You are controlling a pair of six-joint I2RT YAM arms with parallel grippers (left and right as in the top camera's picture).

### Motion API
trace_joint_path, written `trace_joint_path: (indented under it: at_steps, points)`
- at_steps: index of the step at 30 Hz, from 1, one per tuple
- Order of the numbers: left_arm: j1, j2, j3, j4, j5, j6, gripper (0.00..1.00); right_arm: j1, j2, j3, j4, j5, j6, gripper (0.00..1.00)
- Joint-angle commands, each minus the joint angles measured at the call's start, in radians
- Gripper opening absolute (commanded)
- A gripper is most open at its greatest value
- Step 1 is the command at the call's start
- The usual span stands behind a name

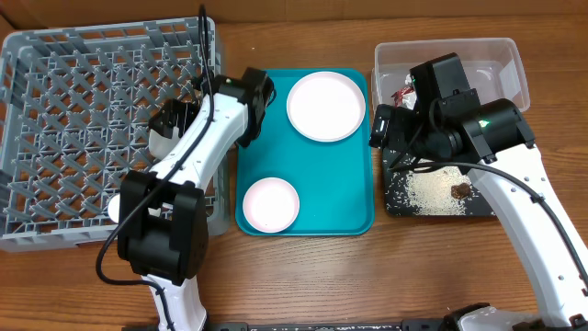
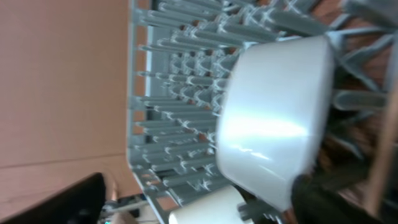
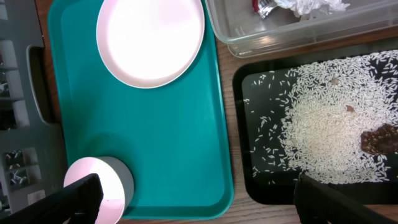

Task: Sort waste into correct bins and load items into the dishwasher
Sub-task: 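Move the left gripper to the pink bowl and grasp its rim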

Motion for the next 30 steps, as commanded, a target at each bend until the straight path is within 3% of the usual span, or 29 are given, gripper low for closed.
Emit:
trace_joint_path:
  at_steps: [1,6,9,12,14,19,30]
  points:
    - [-0.019,-0.057,0.135,-0.050,0.182,-0.010,1.00,-0.002,-0.008,0.008,0.003,0.010,0.004,1.00]
    - [-0.028,-0.138,0.307,-0.122,0.486,-0.006,1.00,-0.002,-0.008,0.008,-0.004,0.010,0.004,1.00]
    - [-0.028,-0.193,0.366,-0.143,0.759,0.128,1.00,-0.002,-0.008,0.008,-0.009,0.010,0.004,1.00]
    - [-0.026,-0.245,0.367,-0.169,0.961,0.154,0.95,-0.002,-0.008,0.008,-0.010,0.010,0.004,1.00]
    - [-0.028,-0.257,0.362,-0.215,1.032,0.146,0.85,-0.002,-0.008,0.008,-0.008,0.010,0.004,1.00]
    - [-0.075,-0.257,0.232,-0.270,1.052,0.075,0.77,-0.002,-0.008,0.008,-0.006,0.010,0.004,1.00]
    - [-0.126,-0.256,-0.252,0.060,0.909,-0.106,0.69,-0.002,-0.008,0.008,-0.008,0.009,0.004,1.00]
